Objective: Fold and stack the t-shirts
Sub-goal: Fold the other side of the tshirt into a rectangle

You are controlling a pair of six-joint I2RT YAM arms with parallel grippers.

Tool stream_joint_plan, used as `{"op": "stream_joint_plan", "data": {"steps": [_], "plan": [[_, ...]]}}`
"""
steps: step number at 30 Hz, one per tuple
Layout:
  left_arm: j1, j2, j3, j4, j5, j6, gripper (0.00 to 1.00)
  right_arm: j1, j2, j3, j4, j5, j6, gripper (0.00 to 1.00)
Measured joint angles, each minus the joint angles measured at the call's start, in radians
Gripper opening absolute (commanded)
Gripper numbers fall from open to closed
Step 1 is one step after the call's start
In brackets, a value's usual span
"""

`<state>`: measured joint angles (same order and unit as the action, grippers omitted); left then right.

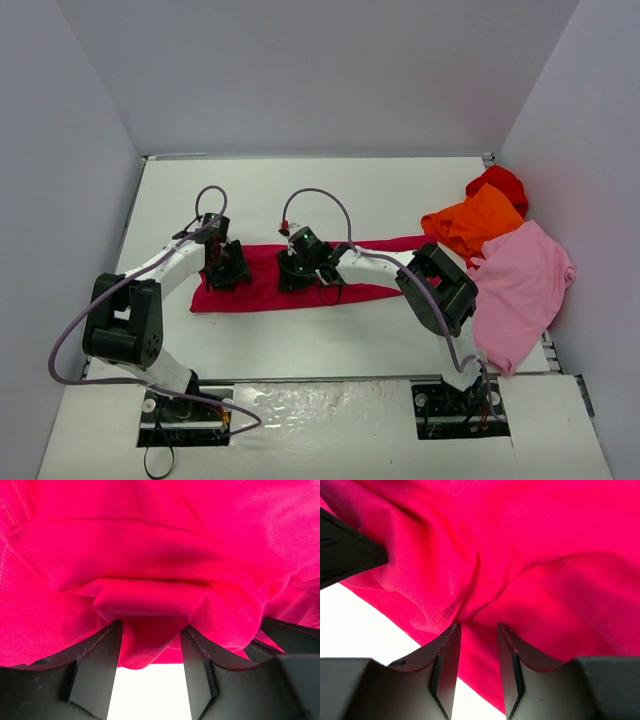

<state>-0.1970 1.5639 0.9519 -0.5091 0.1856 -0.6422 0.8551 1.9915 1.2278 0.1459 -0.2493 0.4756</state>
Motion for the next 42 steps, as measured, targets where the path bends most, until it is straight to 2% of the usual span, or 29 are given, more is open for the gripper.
{"op": "stream_joint_plan", "data": {"steps": [13,14,18,27,37,38,41,42], "plan": [[0.000,0.013,-0.012,0.003,0.000,0.003,0.47,0.032,0.000,0.000,0.028,-0.056,0.076,0.29],[0.000,0.013,-0.012,0.003,0.000,0.003,0.47,0.034,0.000,0.000,0.028,-0.056,0.077,0.27],[0.000,0.013,-0.012,0.004,0.000,0.003,0.47,0.038,0.001,0.000,0.030,-0.058,0.082,0.00],[0.000,0.013,-0.012,0.002,-0.004,0.004,0.47,0.041,0.011,0.001,0.015,-0.048,0.058,0.00],[0.000,0.013,-0.012,0.000,-0.004,0.007,0.47,0.041,-0.068,0.010,-0.128,0.064,-0.028,0.00],[0.000,0.013,-0.012,0.000,-0.004,0.007,0.47,0.041,-0.084,0.013,-0.139,0.075,-0.034,0.01],[0.000,0.013,-0.012,0.000,-0.004,0.007,0.47,0.040,-0.116,0.033,-0.159,0.094,-0.046,0.30],[0.000,0.013,-0.012,0.000,-0.004,0.007,0.47,0.040,-0.118,0.041,-0.159,0.095,-0.049,0.35]]}}
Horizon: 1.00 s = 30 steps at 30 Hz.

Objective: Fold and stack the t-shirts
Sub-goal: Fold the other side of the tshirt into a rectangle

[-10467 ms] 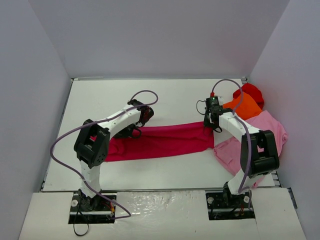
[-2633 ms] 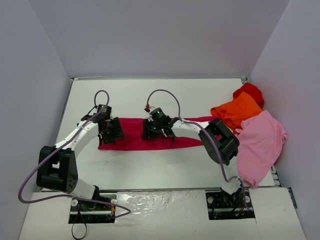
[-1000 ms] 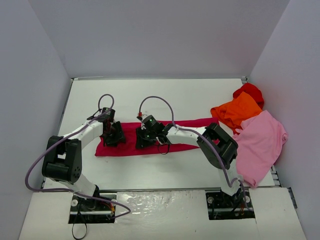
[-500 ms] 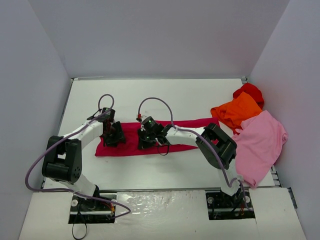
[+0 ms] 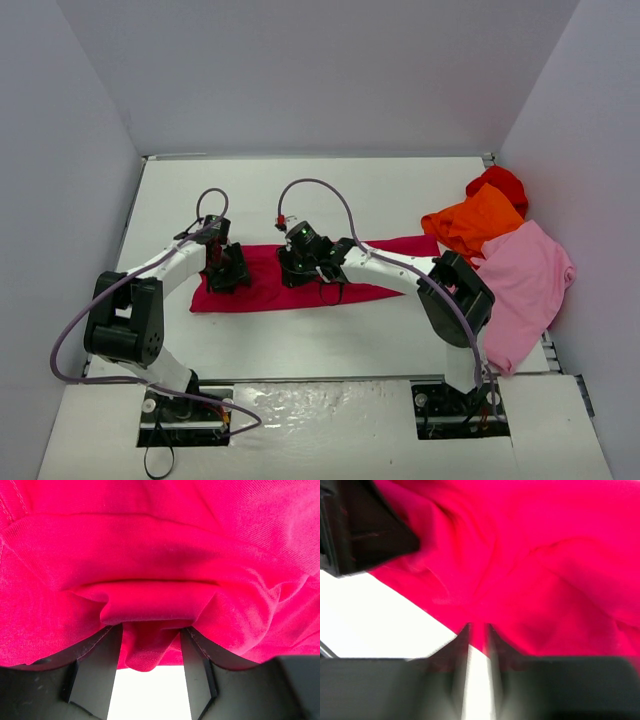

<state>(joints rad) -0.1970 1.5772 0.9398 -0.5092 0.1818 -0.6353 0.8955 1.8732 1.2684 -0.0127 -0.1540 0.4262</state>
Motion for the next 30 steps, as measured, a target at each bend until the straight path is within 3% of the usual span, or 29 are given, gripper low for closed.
{"op": "stream_joint_plan", "data": {"steps": [6,13,20,30], "plan": [[0.000,0.002,0.000,0.000,0.000,0.000,0.47,-0.001,0.018,0.010,0.025,-0.036,0.022,0.38],[0.000,0.003,0.000,-0.001,0.000,0.000,0.47,-0.013,0.118,-0.016,0.170,-0.131,0.111,0.37],[0.000,0.003,0.000,-0.003,0.000,0.000,0.47,-0.035,0.141,-0.055,0.265,-0.190,0.176,0.01],[0.000,0.003,0.000,-0.006,0.000,0.000,0.47,-0.044,0.129,-0.061,0.225,-0.158,0.141,0.00]]}}
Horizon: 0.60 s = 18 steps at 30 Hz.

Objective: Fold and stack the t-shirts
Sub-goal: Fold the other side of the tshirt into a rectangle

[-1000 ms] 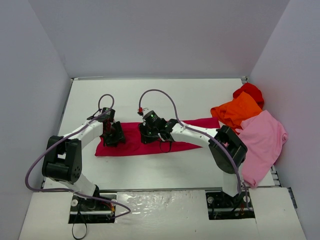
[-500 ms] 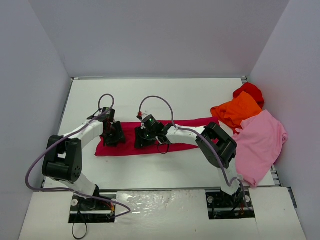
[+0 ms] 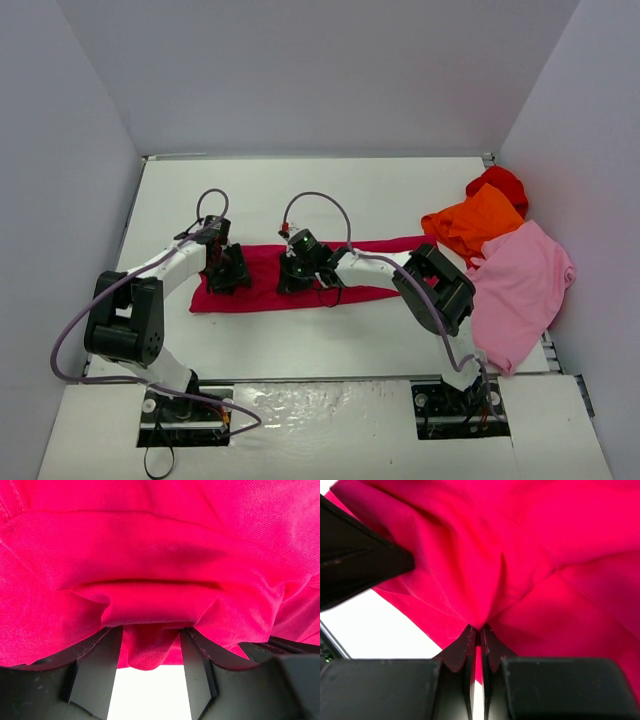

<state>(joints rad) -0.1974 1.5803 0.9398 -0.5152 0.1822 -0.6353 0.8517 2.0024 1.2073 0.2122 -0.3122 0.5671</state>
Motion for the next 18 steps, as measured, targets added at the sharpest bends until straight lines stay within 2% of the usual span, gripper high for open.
{"op": "stream_joint_plan", "data": {"steps": [10,18], "plan": [[0.000,0.000,0.000,-0.002,0.000,0.000,0.47,-0.047,-0.147,0.012,-0.125,0.034,-0.078,0.00],[0.000,0.000,0.000,-0.010,0.000,0.000,0.47,-0.053,-0.157,0.019,-0.176,0.026,-0.101,0.00]]}}
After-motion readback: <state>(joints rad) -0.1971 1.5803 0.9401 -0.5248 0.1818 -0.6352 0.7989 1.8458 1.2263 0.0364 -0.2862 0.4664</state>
